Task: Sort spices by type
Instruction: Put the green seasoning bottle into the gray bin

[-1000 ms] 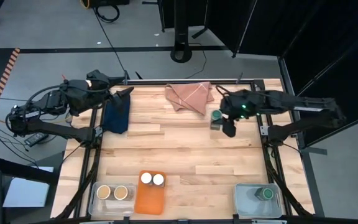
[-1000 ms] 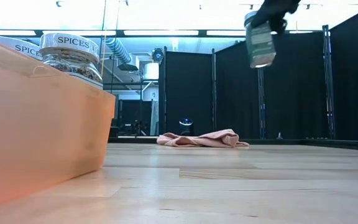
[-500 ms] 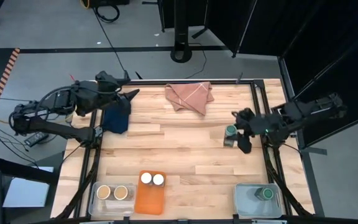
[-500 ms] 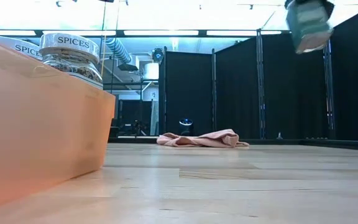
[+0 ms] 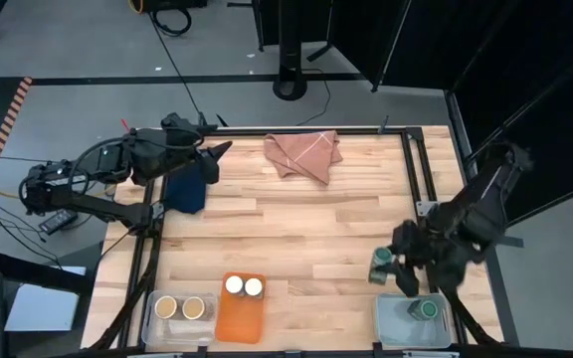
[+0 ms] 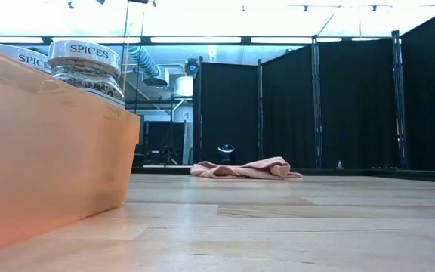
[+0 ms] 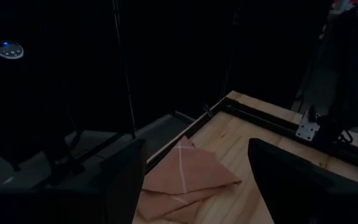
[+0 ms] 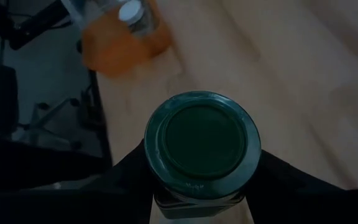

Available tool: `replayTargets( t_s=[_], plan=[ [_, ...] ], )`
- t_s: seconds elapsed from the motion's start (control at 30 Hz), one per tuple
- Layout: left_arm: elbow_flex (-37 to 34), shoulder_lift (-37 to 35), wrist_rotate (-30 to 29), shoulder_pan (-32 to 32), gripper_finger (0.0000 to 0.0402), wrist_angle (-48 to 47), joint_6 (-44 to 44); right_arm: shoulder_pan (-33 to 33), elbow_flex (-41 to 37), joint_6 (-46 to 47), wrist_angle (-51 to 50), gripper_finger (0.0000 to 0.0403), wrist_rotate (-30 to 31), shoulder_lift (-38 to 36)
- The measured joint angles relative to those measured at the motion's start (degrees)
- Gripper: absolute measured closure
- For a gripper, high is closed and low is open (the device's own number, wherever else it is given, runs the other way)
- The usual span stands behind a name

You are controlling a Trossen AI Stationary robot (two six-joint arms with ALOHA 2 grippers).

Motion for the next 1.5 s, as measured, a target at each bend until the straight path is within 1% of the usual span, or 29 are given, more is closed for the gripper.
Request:
replayTargets(
  t_s=[0.2,0.37,0.67,0.87,1.1,1.27,1.5],
  plan=[
    [0.0,0.6,0.0,0.0,0.0117,1.0,-0.6,8.6,0.0,11.5,0.0,0.0206,4.2,5.5],
    [0.0,1.3,0.0,0.0,0.0117,1.3,-2.0,13.7,0.0,20.8,-0.8,0.0206,6.7,9.9],
    [0.0,3.3,0.2,0.0,0.0117,1.4,-2.6,19.7,0.1,38.5,-7.9,0.0206,7.0,17.2],
    [0.0,4.7,0.3,0.0,0.0117,2.2,-2.6,23.4,0.1,48.3,-9.2,0.0206,7.0,21.6],
    [0.0,5.8,0.3,0.0,0.0117,2.5,-2.6,24.9,0.1,54.7,-10.5,0.0206,7.0,26.2],
    [0.0,6.3,0.3,0.0,0.0117,3.0,-2.6,24.0,0.1,55.2,-11.1,0.0206,3.3,29.5],
    [0.0,7.0,0.4,0.0,0.0117,2.9,-3.0,23.0,0.3,55.5,-11.3,0.0206,2.5,32.5]
  ],
)
